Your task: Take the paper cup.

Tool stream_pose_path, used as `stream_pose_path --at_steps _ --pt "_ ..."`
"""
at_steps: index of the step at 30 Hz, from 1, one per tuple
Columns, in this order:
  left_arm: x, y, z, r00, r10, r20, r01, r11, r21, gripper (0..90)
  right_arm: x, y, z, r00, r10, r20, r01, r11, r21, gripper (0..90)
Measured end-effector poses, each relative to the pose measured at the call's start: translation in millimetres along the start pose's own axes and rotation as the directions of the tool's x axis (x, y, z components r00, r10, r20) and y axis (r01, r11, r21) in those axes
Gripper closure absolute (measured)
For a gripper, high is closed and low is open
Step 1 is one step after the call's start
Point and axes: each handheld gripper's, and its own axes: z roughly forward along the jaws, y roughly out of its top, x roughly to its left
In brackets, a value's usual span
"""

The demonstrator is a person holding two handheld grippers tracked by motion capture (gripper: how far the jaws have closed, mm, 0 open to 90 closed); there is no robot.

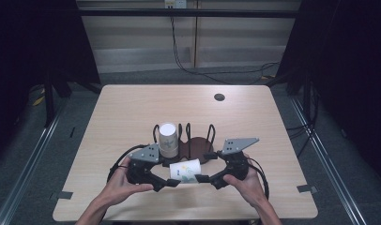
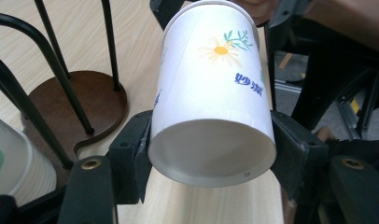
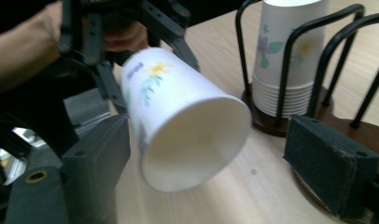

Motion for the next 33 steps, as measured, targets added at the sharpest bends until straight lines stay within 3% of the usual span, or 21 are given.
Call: stream_pose_path --at_steps 2,6,9,11,16,18,24,31,33 --pt "1.1 -0.9 -0.4 0.9999 -0.007 0.01 0.007 0.9999 -0.014 37.0 1.0 0.4 0.2 0.9999 -0.006 0.01 0.006 1.0 0.002 13.9" --pt "1.8 -1.3 -1.7 0.9998 -0.016 0.009 0.016 0.998 -0.061 37.0 -1.9 -1.5 -1.8 0.9994 0.034 -0.002 -0.034 0.999 -0.034 13.7" --pt "2.6 -0.7 -3.3 0.9997 -0.017 0.016 0.019 0.994 -0.107 36.9 -0.2 -3.1 -1.8 0.9992 0.039 -0.014 -0.039 0.999 -0.032 14.1" --pt "2.5 -0.1 -4.7 0.9999 -0.013 0.005 0.013 0.9934 -0.114 36.9 1.5 -3.5 -1.3 0.9992 0.039 -0.001 -0.039 0.999 -0.03 13.9" --pt "2.9 -0.7 -6.2 0.9996 -0.015 0.024 0.018 0.9892 -0.146 36.9 0.7 -4.2 -3.8 0.9988 0.048 -0.009 -0.049 0.995 -0.085 13.7" --pt "3.7 -0.8 -4.9 0.9987 -0.022 0.046 0.029 0.9882 -0.15 36.6 1.6 -3.7 -3.5 0.9989 0.043 -0.019 -0.045 0.995 -0.085 14.0" --pt "2.0 -1.1 -2.0 0.9991 -0.005 0.041 0.011 0.9882 -0.153 36.6 3.2 -2.3 -3.1 0.9987 0.034 -0.038 -0.037 0.995 -0.097 14.0" --pt "-0.5 -0.8 -1.6 0.9989 0.009 0.046 -0.001 0.9857 -0.169 36.5 4.1 -1.8 -3.4 0.9993 0.023 -0.028 -0.026 0.994 -0.107 13.6" --pt "-1.8 -0.6 -1.2 0.9986 0.016 0.051 -0.006 0.9817 -0.19 36.3 4.6 -1.1 -2.1 0.9995 0.015 -0.026 -0.018 0.995 -0.099 13.6"
